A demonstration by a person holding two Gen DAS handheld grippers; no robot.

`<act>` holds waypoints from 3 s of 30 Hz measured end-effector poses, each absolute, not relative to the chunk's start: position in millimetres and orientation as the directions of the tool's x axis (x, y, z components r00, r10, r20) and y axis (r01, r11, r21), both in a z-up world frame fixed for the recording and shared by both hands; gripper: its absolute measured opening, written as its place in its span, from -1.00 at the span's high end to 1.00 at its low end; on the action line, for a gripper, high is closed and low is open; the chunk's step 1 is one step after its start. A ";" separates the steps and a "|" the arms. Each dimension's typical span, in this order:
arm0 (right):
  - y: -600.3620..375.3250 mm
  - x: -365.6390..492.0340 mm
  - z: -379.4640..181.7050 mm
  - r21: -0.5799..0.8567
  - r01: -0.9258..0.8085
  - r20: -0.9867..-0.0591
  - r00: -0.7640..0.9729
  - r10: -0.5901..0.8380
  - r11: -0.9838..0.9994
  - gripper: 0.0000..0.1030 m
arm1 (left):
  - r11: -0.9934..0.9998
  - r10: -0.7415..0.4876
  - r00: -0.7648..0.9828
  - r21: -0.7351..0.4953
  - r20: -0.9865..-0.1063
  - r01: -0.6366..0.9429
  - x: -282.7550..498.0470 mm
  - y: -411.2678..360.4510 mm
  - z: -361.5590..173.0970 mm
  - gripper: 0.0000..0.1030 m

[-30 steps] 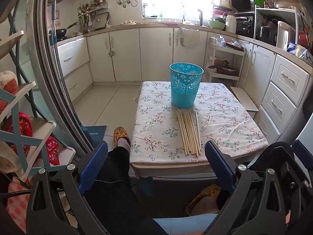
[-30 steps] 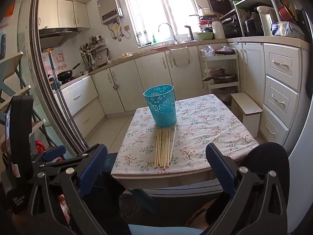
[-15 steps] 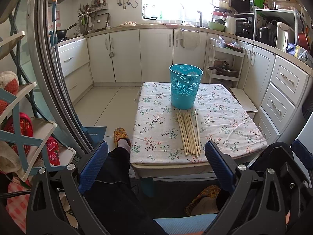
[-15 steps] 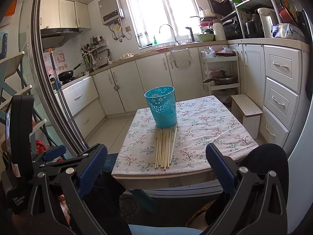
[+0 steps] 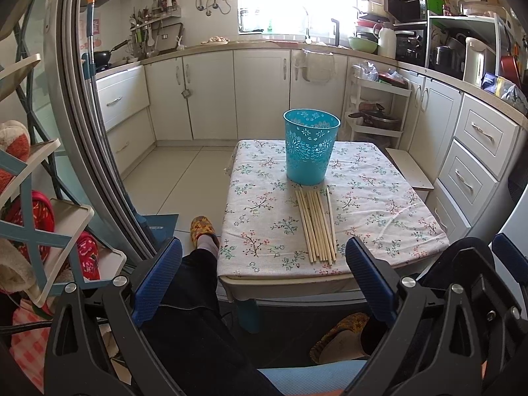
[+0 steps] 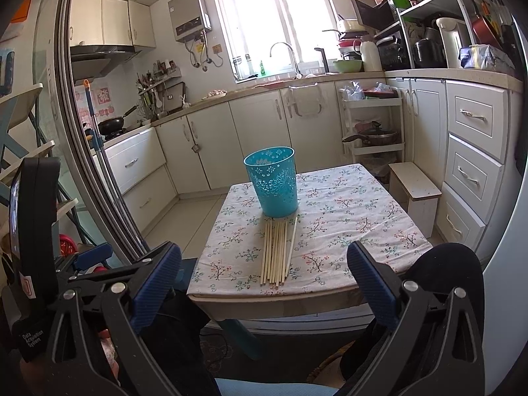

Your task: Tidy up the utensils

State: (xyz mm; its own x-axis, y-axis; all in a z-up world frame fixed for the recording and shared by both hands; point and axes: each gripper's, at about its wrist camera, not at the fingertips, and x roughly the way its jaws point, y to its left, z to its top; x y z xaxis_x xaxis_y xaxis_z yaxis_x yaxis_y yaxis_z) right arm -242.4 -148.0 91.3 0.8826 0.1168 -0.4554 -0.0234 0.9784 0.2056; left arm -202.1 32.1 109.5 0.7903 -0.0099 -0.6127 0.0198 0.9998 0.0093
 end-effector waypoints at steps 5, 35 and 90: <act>-150.3 -238.6 94.6 0.212 -0.031 -0.462 0.878 0.128 0.977 -0.88 | 1.000 -0.001 0.788 0.016 -0.616 0.013 -201.5 29.9 107.6 -0.85; -163.7 -86.0 15.8 0.277 0.008 -0.615 0.770 0.171 0.961 -0.43 | 0.999 0.034 0.654 0.008 -0.756 -0.044 -72.1 44.3 37.6 -0.85; -195.4 38.8 -78.2 0.300 -0.062 -0.757 0.592 0.277 0.952 0.82 | 0.969 -0.246 0.420 -0.205 -0.873 0.141 85.9 -19.9 -53.1 0.91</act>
